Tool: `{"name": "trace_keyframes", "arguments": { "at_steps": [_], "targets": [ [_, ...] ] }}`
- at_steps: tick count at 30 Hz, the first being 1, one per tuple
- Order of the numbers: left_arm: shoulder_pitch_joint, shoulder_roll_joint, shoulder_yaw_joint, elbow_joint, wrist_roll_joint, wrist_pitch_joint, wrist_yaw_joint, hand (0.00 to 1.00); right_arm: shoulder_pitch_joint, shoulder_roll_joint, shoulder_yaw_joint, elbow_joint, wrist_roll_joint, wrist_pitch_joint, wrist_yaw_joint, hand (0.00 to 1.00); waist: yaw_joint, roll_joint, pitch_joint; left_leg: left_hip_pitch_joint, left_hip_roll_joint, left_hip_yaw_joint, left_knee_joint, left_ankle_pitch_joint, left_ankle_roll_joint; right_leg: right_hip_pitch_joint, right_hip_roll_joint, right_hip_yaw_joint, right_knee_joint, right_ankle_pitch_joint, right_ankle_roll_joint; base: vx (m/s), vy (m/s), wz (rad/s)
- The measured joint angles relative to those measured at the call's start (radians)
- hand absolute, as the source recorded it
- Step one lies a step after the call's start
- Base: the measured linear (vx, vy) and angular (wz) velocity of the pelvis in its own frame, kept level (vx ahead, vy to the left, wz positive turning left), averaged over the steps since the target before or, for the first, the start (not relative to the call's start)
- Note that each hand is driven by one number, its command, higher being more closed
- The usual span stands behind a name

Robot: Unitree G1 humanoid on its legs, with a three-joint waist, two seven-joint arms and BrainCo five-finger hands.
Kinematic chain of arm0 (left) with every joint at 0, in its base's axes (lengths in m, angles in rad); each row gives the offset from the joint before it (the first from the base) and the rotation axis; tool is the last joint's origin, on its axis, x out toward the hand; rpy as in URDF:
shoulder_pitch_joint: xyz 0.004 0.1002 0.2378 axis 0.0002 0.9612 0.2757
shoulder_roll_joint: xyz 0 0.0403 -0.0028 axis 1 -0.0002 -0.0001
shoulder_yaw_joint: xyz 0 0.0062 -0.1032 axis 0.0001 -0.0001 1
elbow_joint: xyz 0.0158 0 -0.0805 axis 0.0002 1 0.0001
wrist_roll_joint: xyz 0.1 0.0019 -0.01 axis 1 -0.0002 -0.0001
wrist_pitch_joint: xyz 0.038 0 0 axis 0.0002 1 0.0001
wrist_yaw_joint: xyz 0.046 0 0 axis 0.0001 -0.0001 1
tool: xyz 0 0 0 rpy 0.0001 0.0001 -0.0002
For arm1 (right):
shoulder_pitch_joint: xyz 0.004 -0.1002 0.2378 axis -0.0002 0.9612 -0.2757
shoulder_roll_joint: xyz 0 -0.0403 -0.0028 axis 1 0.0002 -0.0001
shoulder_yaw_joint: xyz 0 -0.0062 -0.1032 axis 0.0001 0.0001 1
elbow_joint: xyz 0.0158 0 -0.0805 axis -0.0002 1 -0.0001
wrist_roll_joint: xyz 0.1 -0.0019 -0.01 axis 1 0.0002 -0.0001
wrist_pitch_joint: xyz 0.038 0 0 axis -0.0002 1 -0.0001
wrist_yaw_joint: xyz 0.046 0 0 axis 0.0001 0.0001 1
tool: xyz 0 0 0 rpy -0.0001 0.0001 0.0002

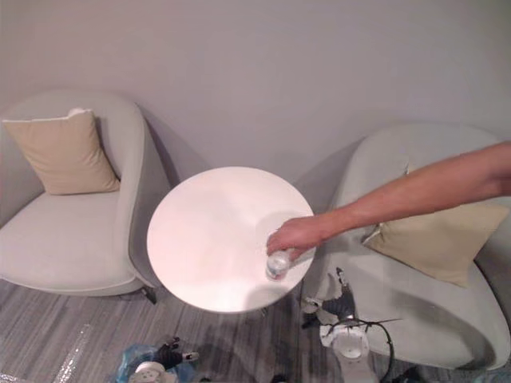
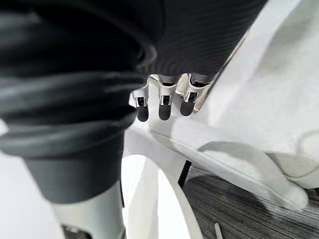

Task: Gather rubbish on tea table into small bin, then transfer packed bag to large trash can.

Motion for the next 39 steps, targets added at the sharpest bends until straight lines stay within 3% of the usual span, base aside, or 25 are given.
{"name": "trace_keyframes", "arguments": {
  "at_steps": [27,39],
  "targets": [
    [0.0,-0.002,-0.022,-0.02,0.021,-0.017,-0.001,0.0,-0.039,-0.019,0.077,0.011,0.007,-0.002,0.041,0.0,-0.002,0.006,0.016,-0.013,0.0,-0.056,0.0,0.009,-0.003,0.012,0.001,-0.023,-0.001,-0.005,0.003,-0.02,0.0,0.05],
    [-0.001,0.002,-0.022,-0.025,0.022,-0.019,-0.001,0.0,-0.091,-0.053,0.234,0.011,-0.029,-0.024,0.072,0.0,0.0,-0.004,0.023,-0.029,-0.001,-0.093,-0.008,0.029,-0.004,0.012,0.001,-0.059,0.0,-0.005,0.003,-0.02,-0.003,0.09]
  ]
}}
